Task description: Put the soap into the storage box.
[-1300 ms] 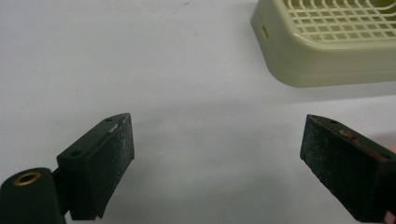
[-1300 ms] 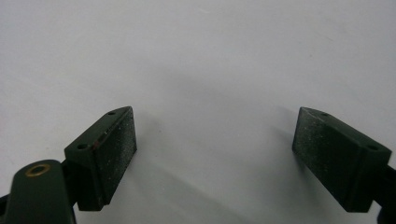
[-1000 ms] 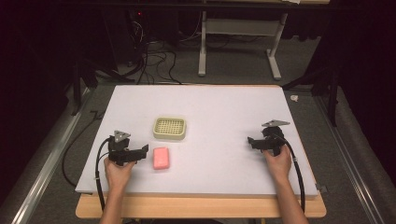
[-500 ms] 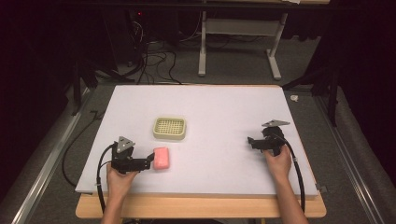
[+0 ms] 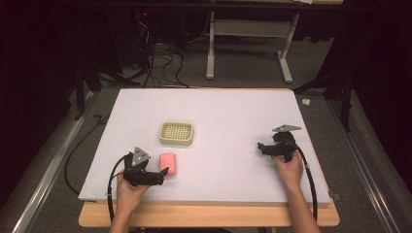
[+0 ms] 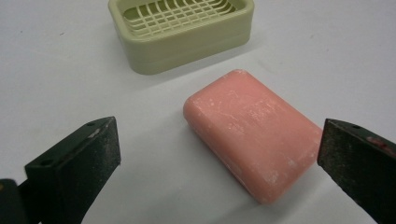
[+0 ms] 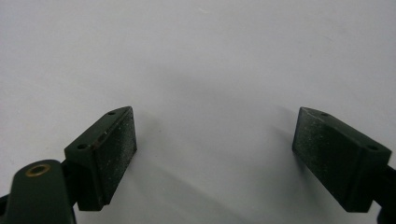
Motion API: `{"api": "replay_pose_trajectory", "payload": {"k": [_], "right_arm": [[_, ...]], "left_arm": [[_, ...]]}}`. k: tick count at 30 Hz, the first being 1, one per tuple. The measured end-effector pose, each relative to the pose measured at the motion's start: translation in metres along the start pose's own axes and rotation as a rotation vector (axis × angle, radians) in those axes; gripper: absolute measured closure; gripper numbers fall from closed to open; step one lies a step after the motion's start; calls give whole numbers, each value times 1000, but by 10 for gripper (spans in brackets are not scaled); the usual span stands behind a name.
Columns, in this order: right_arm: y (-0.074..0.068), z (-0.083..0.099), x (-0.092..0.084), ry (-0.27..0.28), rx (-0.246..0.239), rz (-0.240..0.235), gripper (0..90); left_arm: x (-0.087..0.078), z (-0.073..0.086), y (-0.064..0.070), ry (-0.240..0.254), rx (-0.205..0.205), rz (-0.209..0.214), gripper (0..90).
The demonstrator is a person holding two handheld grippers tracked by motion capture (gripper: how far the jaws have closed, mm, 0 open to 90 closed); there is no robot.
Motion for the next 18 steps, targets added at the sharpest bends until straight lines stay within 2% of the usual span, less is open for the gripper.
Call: {"api": "replay_pose_trajectory", "payload": {"k": [5, 18], "right_arm": [[0, 0, 0, 0, 0, 1, 142], [0, 0, 0, 1, -2, 2, 142]], "left_arm": [[4, -1, 6, -12, 39, 2, 0], [13, -2, 9, -28, 51, 4, 0]]}}
Point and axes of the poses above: each handheld gripper's, and its own axes: x roughly forward along the jaws, z roughly out of its underside, y roughly to its right, the point moved 6 cm from there along x, roughly forward along the jaws, and after that the axes turned 14 degrees about -y, right-handed, at the moved point
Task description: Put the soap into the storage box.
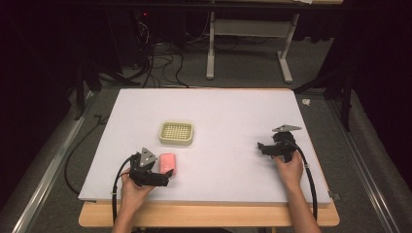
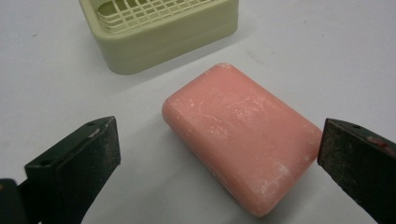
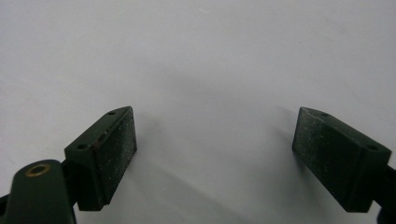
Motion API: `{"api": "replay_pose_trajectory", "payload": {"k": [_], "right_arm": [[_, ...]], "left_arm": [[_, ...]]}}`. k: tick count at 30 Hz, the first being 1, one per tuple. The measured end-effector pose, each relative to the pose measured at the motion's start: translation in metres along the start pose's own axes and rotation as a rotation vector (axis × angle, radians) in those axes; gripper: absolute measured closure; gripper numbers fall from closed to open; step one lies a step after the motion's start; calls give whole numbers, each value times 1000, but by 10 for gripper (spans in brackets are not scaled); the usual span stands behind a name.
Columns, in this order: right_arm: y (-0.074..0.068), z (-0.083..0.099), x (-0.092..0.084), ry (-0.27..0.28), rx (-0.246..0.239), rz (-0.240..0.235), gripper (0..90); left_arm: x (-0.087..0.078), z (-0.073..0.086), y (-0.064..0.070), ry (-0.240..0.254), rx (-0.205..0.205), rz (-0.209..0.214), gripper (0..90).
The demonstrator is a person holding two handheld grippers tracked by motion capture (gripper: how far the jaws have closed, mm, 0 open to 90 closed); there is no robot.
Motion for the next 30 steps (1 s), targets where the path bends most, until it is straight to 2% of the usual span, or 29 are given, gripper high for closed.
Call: {"api": "replay_pose_trajectory", "payload": {"k": [13, 26, 30], "right_arm": [[0, 0, 0, 0, 0, 1, 142], [0, 0, 0, 0, 1, 0, 142], [0, 0, 0, 0, 1, 0, 142]], "left_arm": [[5, -4, 3, 2, 14, -8, 0], [11, -10, 5, 3, 14, 3, 0], [15, -10, 4, -16, 6, 10, 0]]}}
Point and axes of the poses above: each handheld gripper's, and its own axes: x roughly forward along the jaws, z roughly out of its underside, y roughly to its right, the point moved 6 cm from there along x, roughly forward along the jaws, and after that the axes turned 14 degrees about -y, right-handed, at the moved point
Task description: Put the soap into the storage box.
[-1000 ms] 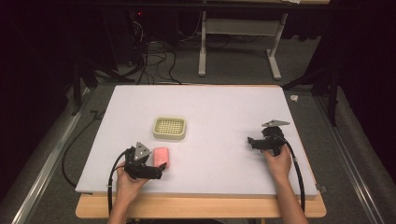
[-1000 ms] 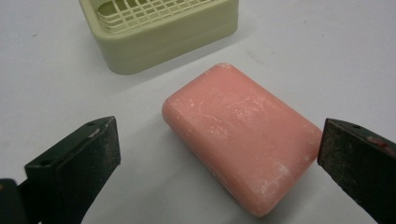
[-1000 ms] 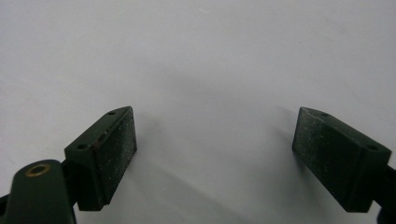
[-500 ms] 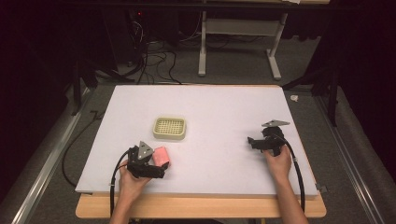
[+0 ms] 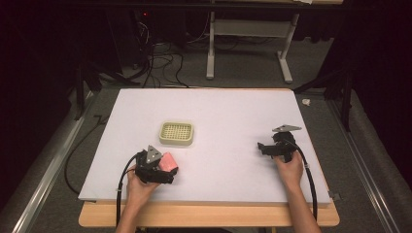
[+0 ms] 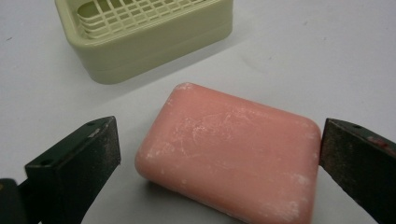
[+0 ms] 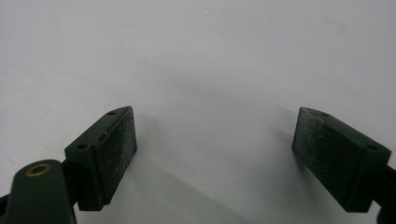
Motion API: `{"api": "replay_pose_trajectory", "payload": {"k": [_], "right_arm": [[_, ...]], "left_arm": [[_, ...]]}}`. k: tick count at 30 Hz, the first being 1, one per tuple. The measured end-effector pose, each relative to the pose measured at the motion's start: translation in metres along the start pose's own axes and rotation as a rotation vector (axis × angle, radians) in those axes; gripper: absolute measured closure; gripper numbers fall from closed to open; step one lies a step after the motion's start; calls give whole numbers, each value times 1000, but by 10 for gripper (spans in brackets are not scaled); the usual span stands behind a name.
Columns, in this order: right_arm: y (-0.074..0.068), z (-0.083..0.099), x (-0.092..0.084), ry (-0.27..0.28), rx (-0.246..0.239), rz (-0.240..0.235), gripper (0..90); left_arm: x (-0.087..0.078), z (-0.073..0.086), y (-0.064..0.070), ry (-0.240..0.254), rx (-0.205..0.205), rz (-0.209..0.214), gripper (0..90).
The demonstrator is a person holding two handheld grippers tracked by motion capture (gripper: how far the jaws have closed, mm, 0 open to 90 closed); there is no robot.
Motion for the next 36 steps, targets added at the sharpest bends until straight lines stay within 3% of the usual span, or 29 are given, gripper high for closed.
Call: {"api": "replay_pose_trajectory", "payload": {"k": [17, 29, 36], "right_arm": [[0, 0, 0, 0, 0, 0, 143], [0, 0, 0, 0, 0, 0, 143], [0, 0, 0, 1, -1, 1, 143]], "left_arm": [[11, 0, -1, -36, -28, -8, 15], [15, -1, 0, -56, -50, -19, 82], [14, -1, 0, -57, -53, -1, 124]]}}
Point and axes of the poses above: each handheld gripper's, and its own axes: x roughly forward along the jaws, z roughly out of its underside, y roughly to its right, the point moved 6 cm from there along x, roughly forward along the jaws, and after that the axes turned 14 degrees about -y, right-handed, at the moved point
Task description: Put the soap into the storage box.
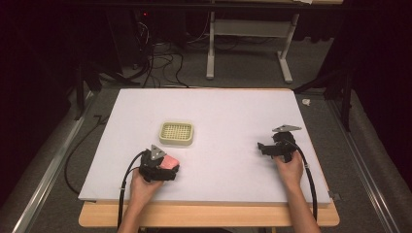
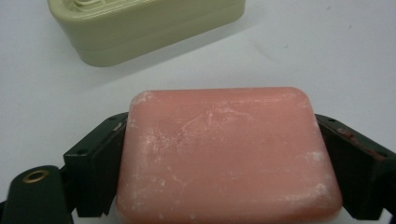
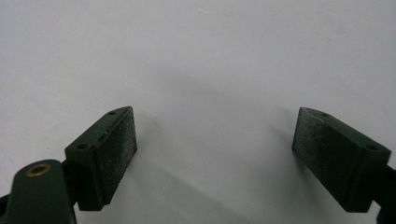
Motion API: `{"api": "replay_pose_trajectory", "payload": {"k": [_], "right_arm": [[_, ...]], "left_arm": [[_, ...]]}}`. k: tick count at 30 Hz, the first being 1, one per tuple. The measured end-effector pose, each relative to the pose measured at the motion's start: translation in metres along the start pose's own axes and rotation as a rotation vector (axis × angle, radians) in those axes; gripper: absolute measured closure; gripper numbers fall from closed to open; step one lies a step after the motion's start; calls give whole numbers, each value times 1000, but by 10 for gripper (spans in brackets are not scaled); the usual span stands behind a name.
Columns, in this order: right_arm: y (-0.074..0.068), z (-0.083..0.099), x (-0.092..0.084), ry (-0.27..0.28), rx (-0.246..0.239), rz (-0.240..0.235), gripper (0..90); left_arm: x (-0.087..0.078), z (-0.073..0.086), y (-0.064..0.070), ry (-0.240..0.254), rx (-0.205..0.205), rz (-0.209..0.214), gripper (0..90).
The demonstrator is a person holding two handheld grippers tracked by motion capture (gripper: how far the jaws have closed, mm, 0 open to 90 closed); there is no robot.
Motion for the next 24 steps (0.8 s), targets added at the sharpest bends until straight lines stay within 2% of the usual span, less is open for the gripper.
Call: {"api": "replay_pose_trajectory", "payload": {"k": [8, 17, 24], "right_arm": [[0, 0, 0, -1, 2, -1, 143], [0, 0, 0, 0, 2, -1, 143], [0, 0, 0, -1, 2, 0, 143]], "left_arm": [[0, 0, 0, -7, -15, 2, 135], [-2, -1, 1, -23, -49, -16, 136], [-7, -2, 1, -18, -56, -28, 136]]}}
Point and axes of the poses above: each handheld gripper's, and its own axes: x roughly forward along the jaws, z roughly out of its underside, y roughly to its right, the point moved 6 cm from there along x, roughly forward along the jaws, and after that the axes turned 14 degrees about -y, right-handed, at the moved point
